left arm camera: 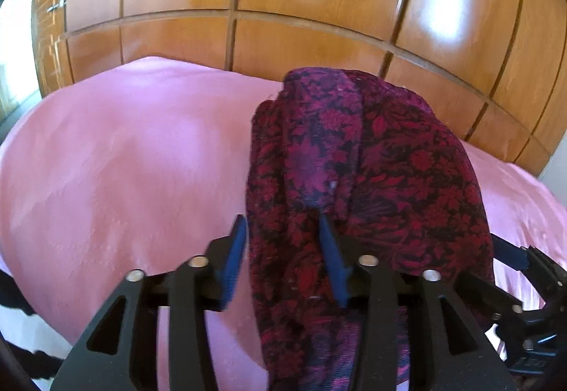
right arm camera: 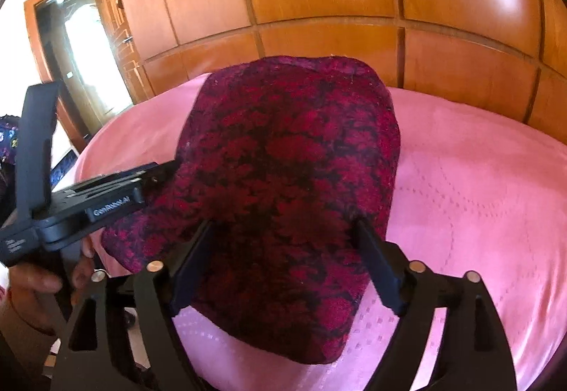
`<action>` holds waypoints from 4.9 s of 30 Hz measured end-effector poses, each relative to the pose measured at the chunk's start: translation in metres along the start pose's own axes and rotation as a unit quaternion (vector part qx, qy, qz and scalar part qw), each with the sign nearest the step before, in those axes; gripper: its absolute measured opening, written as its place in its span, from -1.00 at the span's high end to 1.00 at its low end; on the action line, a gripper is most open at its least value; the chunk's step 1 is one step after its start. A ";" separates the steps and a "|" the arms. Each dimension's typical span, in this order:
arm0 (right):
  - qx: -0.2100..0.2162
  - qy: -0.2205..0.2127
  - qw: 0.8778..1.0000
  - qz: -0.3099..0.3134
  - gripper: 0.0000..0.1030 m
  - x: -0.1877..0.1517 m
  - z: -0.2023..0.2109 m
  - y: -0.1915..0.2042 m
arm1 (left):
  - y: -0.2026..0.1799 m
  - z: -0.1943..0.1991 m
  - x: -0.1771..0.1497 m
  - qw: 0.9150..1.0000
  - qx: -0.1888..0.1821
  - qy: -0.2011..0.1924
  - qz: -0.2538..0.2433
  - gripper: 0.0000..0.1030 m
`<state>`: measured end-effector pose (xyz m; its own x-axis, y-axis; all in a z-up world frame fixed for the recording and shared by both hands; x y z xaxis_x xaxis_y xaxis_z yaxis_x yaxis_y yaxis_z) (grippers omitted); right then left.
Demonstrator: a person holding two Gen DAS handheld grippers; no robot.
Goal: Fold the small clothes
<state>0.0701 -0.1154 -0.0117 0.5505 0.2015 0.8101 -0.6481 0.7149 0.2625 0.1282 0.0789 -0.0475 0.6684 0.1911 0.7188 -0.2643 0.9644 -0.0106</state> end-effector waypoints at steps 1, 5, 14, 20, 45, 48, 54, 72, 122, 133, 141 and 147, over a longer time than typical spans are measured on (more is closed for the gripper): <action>0.011 -0.001 1.000 -0.002 -0.73 0.002 0.002 0.000 | 0.004 0.000 0.000 1.000 -0.006 0.002 0.005 -0.10; 0.083 -0.037 0.994 -0.066 -0.96 0.020 0.025 -0.027 | 0.017 -0.007 0.002 0.999 -0.047 0.022 0.015 -0.39; 0.198 -0.026 0.949 -0.242 -0.97 0.038 -0.024 -0.132 | 0.032 -0.043 0.009 0.971 -0.215 0.089 0.050 -0.45; 0.280 0.001 0.923 -0.263 -0.97 0.041 -0.069 -0.129 | 0.028 -0.066 0.005 0.937 -0.316 0.123 0.089 -0.43; -0.005 -0.183 0.933 -0.308 -0.19 -0.035 0.207 -0.294 | -0.366 -0.031 0.031 0.881 -0.396 0.155 -0.209 -0.12; -0.030 -0.172 0.923 -0.344 -0.52 -0.071 0.193 -0.316 | -0.379 -0.037 0.014 0.894 -0.355 0.136 -0.235 -0.12; -0.121 -0.202 0.928 -0.289 -0.37 -0.053 0.229 -0.288 | -0.359 -0.008 -0.003 0.922 -0.291 0.078 -0.241 -0.01; -0.260 -0.118 0.936 -0.207 -0.39 -0.014 0.189 -0.261 | -0.342 0.012 0.007 0.961 -0.185 0.012 -0.204 -0.33; -0.407 -0.138 0.881 -0.198 -0.95 -0.094 0.198 -0.123 | -0.242 0.099 -0.047 0.979 -0.111 -0.060 -0.161 -0.92; -0.400 -0.135 0.884 -0.200 -0.95 -0.093 0.196 -0.122 | -0.241 0.104 -0.045 0.979 -0.113 -0.067 -0.159 -0.92; -0.397 -0.132 0.885 -0.205 -0.95 -0.095 0.195 -0.123 | -0.243 0.107 -0.044 0.979 -0.110 -0.071 -0.158 -0.92; -0.395 -0.128 0.887 -0.204 -0.95 -0.096 0.192 -0.123 | -0.241 0.107 -0.043 0.978 -0.098 -0.084 -0.161 -0.92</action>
<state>-0.0045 -0.3512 -0.0208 0.4510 -0.2674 0.8515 0.2036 0.9597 0.1935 0.0892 -0.1817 -0.0013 0.5670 -0.1458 0.8107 0.0916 0.9893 0.1139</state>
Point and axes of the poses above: each gripper's, at about its wrist camera, not at the fingertips, and z roughly against the way its jaws point, y to its left, x to its top, the point moved 5 cm from there along -z, roughly the way its jaws point, and after that the axes turned 13 degrees about x, right-handed, at the moved point
